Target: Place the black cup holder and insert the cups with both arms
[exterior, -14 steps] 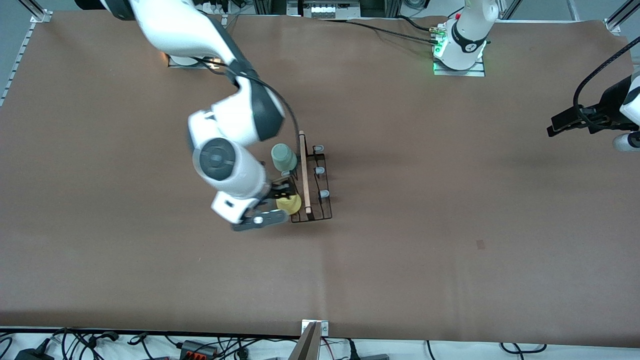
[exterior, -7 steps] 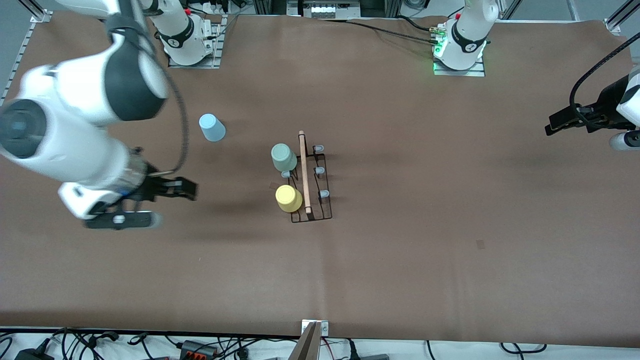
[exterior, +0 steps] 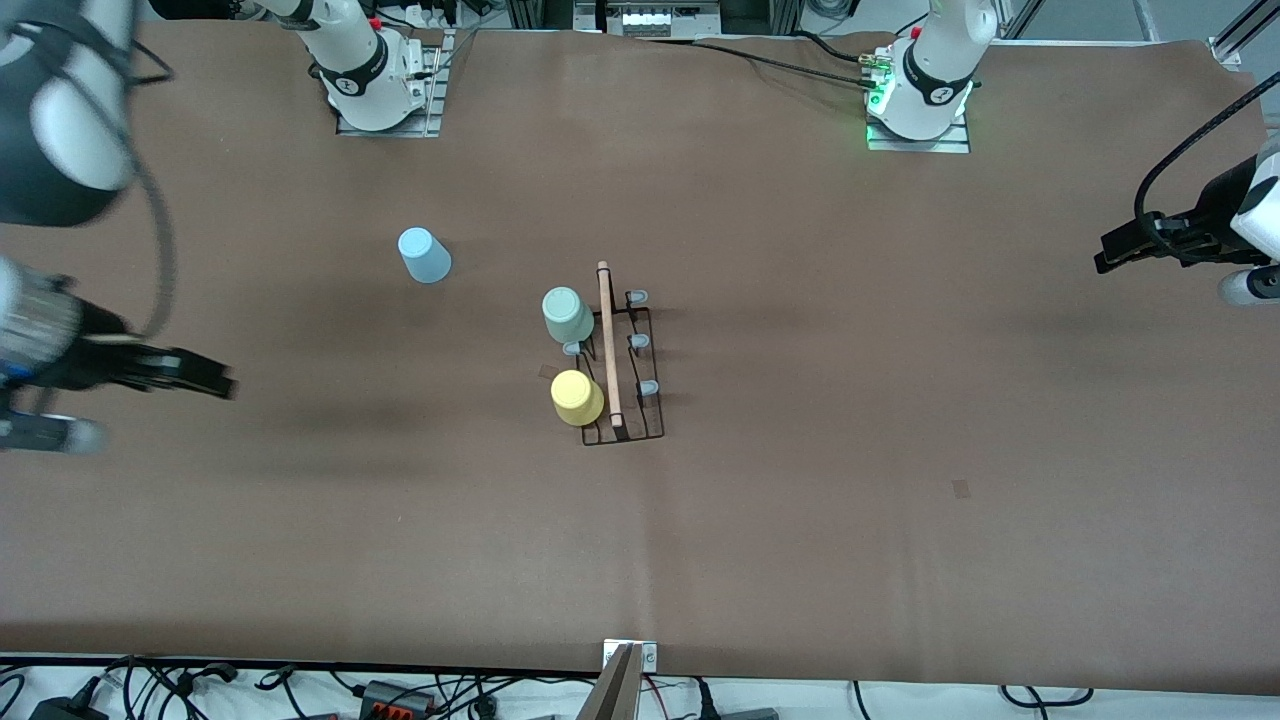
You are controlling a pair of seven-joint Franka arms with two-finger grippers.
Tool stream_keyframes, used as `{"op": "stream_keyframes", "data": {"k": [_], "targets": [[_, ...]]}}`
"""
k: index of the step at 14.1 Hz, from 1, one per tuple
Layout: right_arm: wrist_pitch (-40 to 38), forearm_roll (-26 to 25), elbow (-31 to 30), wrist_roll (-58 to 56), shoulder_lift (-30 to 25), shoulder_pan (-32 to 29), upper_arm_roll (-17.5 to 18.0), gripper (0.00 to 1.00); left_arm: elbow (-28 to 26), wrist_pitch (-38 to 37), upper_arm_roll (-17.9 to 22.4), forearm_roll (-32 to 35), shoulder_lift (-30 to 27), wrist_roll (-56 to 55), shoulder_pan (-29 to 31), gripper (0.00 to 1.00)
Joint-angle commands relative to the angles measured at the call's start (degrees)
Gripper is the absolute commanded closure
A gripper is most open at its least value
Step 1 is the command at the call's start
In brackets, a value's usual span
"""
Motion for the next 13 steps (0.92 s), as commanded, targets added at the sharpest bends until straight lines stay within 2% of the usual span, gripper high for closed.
{"op": "stream_keyframes", "data": {"k": [1, 2, 6, 8, 12, 13], "targets": [[2.44, -4.49, -10.08, -1.32, -9.12, -10.14, 11.02, 0.0, 0.33, -0.61, -0.44, 1.25, 0.03, 0.38, 0.11, 0.0], [2.63, -4.58, -11.07, -1.49, -10.02, -11.83, 12.01, 0.0, 0.33, -0.69, -0.36, 1.25, -0.06, 0.38, 0.11, 0.0], [1.49, -6.77, -10.99, -6.59, -10.55, -12.72, 11.84, 0.0, 0.42, -0.87, -0.27, 1.16, -0.14, 0.91, 0.29, 0.0], [-0.18, -6.95, -13.17, -6.42, -12.3, -12.99, 11.84, 0.0, 0.51, -0.96, -0.44, 1.16, -0.14, 0.74, 0.03, 0.0], [10.17, -6.87, -32.48, -6.24, -23.71, -13.08, 11.84, 0.0, 0.59, -0.78, -0.44, 1.16, -0.14, 0.21, -0.33, 0.0], [10.62, -6.87, -35.13, -6.15, -25.91, -13.08, 11.84, 0.0, 0.59, -0.87, -0.44, 1.16, -0.14, 0.29, -0.33, 0.0]]}}
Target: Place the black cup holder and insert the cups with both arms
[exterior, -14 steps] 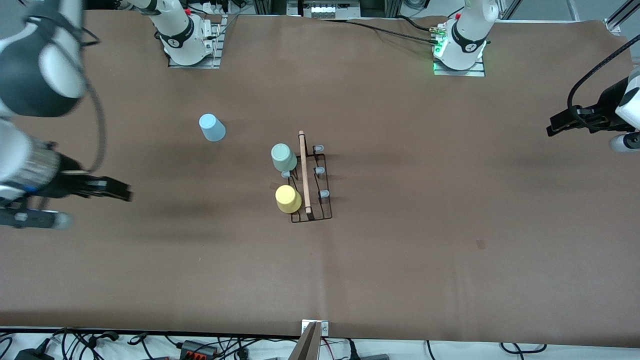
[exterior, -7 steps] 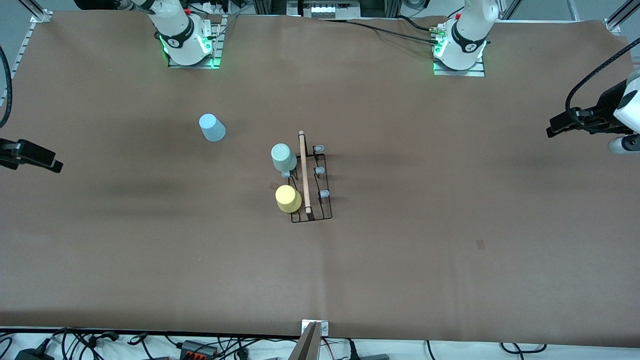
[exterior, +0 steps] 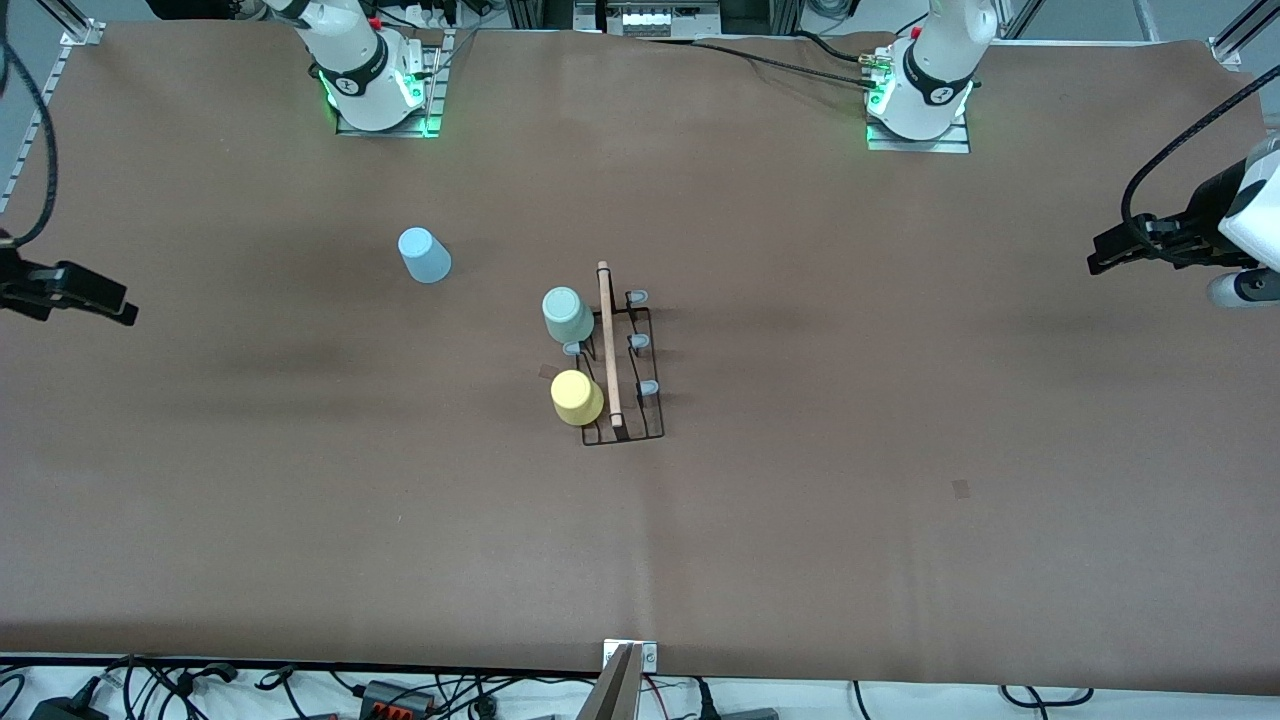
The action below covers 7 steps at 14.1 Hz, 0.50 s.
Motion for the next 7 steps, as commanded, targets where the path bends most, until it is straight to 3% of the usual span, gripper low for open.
{"op": "stream_keyframes", "data": {"k": [1, 7], "targets": [[3.14, -0.9, -12.41, -0.62, -9.91, -1.17, 1.36, 0.0, 0.56, -1.03, -0.1, 1.11, -0.37, 0.49, 0.01, 0.0], [2.69, -0.99, -12.41, -0.62, -11.07, -1.25, 1.36, 0.0, 0.56, -0.86, -0.1, 1.11, -0.37, 0.84, 0.01, 0.0]]}}
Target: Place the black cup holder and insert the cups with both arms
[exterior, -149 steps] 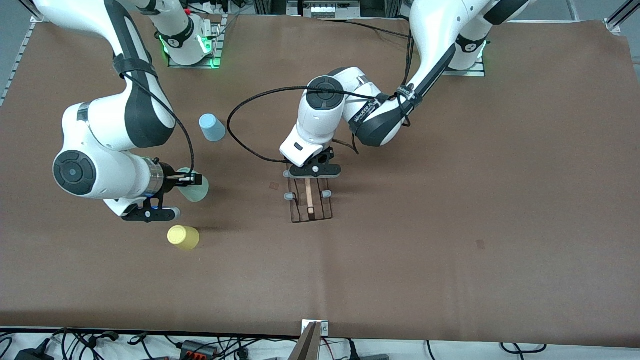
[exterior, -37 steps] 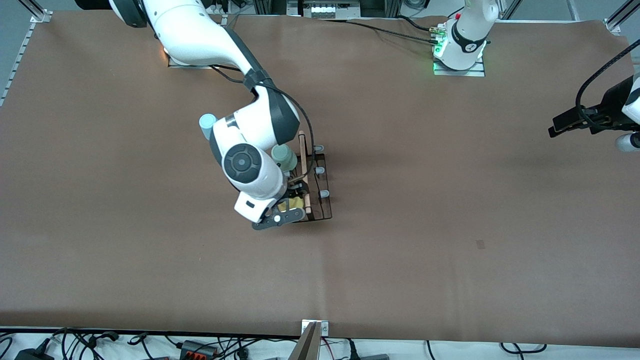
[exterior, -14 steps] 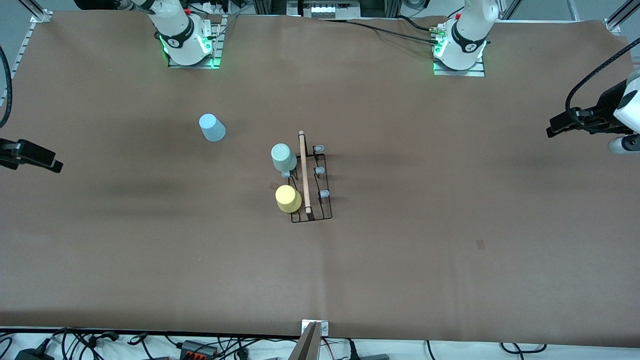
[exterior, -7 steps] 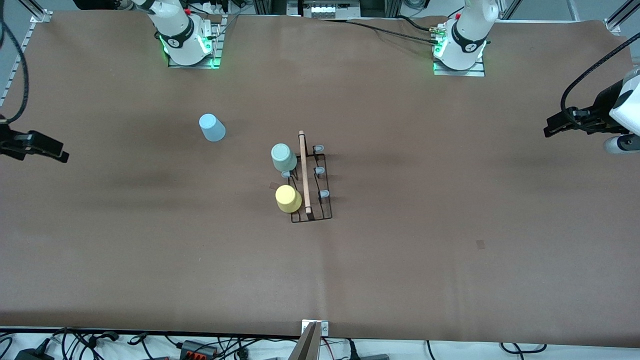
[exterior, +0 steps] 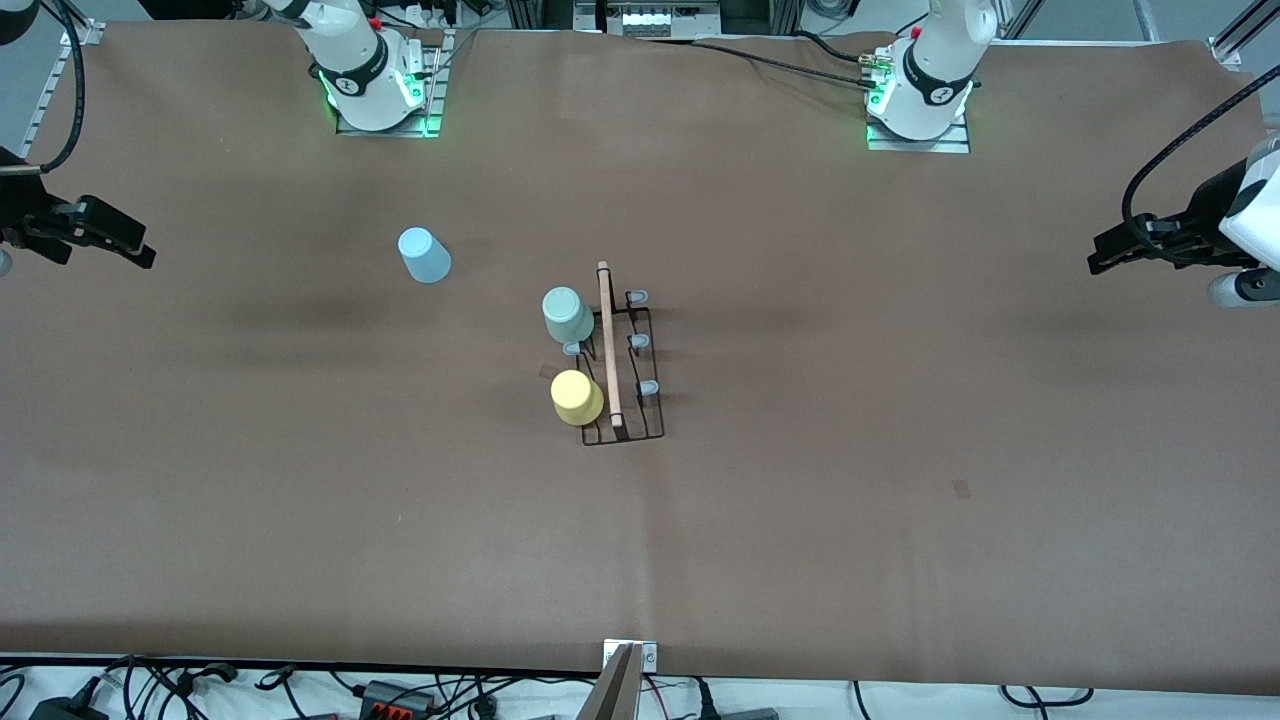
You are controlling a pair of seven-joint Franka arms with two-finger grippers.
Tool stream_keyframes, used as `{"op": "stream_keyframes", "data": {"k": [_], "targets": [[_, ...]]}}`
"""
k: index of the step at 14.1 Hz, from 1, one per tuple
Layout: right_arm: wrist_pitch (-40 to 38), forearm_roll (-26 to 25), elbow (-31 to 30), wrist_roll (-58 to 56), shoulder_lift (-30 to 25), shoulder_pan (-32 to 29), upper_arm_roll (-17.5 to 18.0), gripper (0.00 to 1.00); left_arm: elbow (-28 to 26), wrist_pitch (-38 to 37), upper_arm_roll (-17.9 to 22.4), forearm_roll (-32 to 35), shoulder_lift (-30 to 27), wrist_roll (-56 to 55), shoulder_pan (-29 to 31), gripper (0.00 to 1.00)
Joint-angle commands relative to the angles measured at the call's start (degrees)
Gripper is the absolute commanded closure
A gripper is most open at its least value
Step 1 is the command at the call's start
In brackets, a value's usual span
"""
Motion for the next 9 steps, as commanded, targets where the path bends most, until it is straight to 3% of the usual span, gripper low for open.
{"op": "stream_keyframes", "data": {"k": [1, 9], "targets": [[1.06, -0.77, -1.22, -0.36, -0.93, -1.14, 1.12, 0.0, 0.55, -0.83, -0.1, 1.11, -0.36, 0.91, 0.07, 0.0], [0.18, -0.86, -1.22, -0.97, -1.02, -0.97, 1.21, 0.0, 0.63, -0.74, -0.1, 1.11, -0.36, 0.92, -0.02, 0.0]]}}
